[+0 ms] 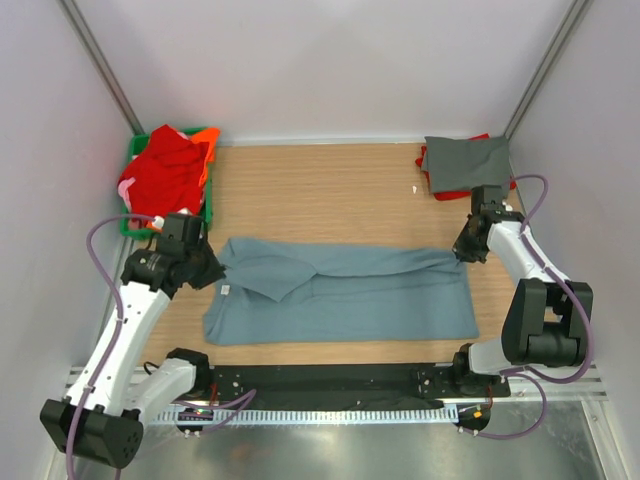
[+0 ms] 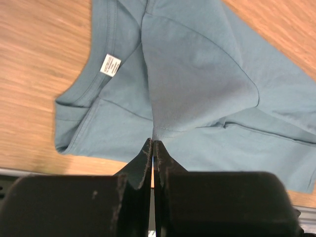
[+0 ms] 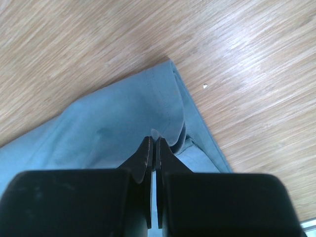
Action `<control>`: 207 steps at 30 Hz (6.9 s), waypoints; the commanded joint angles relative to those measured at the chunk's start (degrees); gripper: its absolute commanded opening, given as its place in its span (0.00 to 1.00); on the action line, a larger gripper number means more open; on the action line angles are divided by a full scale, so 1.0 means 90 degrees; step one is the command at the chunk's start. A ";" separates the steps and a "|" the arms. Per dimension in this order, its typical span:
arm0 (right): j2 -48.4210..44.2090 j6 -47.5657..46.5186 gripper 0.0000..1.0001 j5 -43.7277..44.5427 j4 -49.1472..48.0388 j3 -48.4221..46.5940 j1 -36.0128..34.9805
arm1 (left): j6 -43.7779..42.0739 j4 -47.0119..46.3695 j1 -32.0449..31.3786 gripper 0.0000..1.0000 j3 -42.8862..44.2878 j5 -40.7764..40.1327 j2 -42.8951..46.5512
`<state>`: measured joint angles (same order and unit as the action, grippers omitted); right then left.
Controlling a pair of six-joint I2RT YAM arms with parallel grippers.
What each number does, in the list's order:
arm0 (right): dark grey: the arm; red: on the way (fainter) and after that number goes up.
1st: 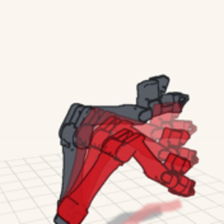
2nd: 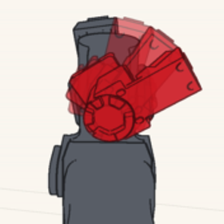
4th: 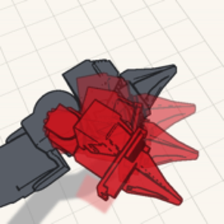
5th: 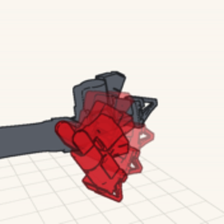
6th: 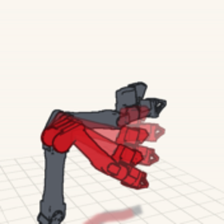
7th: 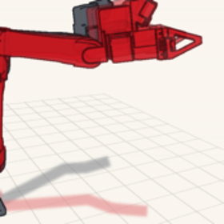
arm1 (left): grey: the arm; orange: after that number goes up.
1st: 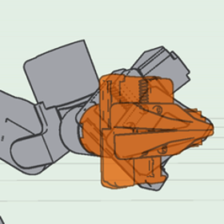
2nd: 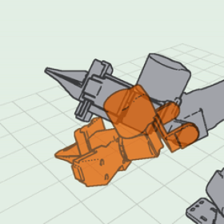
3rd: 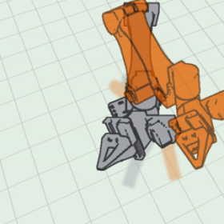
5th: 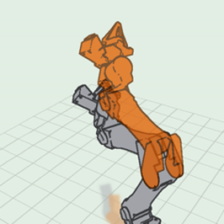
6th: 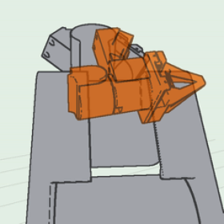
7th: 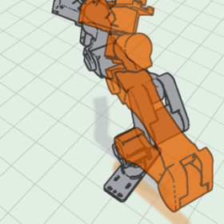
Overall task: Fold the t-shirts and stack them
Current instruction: Fold the tshirt
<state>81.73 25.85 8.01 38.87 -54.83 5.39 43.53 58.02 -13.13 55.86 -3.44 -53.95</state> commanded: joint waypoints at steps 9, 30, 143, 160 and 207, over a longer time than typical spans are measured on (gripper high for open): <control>0.0166 0.0155 0.02 0.0838 0.0016 0.0018 0.0036 | 0.0251 0.0780 -0.0007 0.00 -0.0063 0.0353 0.0516; -0.0401 0.0234 0.87 -0.0352 -0.0217 -0.0334 -0.0598 | 0.0602 -0.1131 -0.0007 0.71 -0.1270 0.1280 0.0450; 0.7336 0.2070 0.01 0.0488 -0.1330 -0.8225 -0.2190 | -0.1711 -0.0773 -0.0729 0.95 -0.0571 0.2404 0.1220; 0.0415 0.1374 0.89 0.1493 -0.0384 -0.3074 -0.2610 | 0.0267 -0.1552 -0.1030 0.87 -0.1563 0.1427 0.0809; -0.3623 0.5614 0.53 0.1287 -0.0022 0.3709 -0.7424 | 0.4167 -0.4054 -0.6354 0.00 -0.2456 -0.1522 -0.2374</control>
<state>48.23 72.51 19.90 42.09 -22.11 -58.92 79.64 20.38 -69.87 34.15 -14.57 -75.94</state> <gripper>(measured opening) 0.526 0.014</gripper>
